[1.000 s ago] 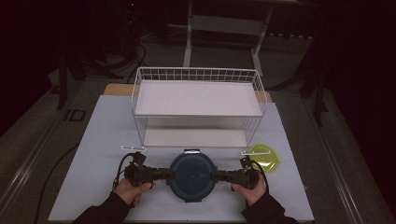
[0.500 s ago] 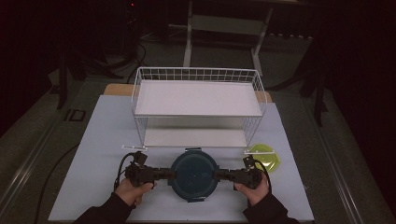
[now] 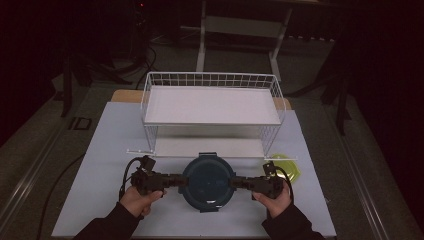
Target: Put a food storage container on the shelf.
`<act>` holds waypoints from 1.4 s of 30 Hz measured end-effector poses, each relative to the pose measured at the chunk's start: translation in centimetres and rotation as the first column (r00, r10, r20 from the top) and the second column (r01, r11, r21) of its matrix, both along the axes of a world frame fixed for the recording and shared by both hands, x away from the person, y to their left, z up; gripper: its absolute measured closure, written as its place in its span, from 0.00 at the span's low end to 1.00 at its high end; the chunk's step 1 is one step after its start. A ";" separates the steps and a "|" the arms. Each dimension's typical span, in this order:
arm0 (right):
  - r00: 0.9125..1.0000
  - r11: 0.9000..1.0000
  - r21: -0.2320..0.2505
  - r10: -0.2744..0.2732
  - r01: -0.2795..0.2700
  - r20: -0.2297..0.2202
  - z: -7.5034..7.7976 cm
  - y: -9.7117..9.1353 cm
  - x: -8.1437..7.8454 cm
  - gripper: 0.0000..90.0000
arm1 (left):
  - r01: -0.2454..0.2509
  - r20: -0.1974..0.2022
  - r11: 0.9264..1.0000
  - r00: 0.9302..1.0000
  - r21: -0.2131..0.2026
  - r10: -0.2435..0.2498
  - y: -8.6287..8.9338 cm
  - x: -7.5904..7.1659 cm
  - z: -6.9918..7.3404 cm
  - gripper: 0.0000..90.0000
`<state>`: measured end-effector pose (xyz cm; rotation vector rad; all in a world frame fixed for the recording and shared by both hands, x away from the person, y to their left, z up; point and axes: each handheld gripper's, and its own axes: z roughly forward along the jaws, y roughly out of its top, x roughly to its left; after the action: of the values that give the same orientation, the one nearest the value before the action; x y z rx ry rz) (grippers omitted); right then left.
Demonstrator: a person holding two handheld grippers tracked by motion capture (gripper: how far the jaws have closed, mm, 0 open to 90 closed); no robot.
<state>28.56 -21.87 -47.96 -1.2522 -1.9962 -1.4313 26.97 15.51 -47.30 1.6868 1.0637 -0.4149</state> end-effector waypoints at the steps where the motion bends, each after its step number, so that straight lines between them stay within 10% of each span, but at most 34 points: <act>1: 1.000 1.000 0.005 -0.003 0.003 0.009 0.6 0.0 0.1 0.63 | -0.001 0.014 1.000 1.000 -0.007 0.001 0.0 0.1 0.6 0.63; 22: 0.991 0.995 0.063 -0.078 0.071 0.105 7.1 -1.2 1.9 0.63 | -0.010 0.087 0.999 0.996 -0.047 0.014 -0.9 2.7 6.6 0.63; 42: 0.981 0.984 0.125 -0.146 0.130 0.127 11.2 -0.9 7.8 0.64 | -0.046 0.130 0.996 0.990 -0.073 0.056 -0.5 8.6 10.8 0.63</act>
<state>36.32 -22.74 -36.78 -1.2963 -1.9112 -1.7161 35.59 14.98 -36.46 1.5994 0.9820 -0.2994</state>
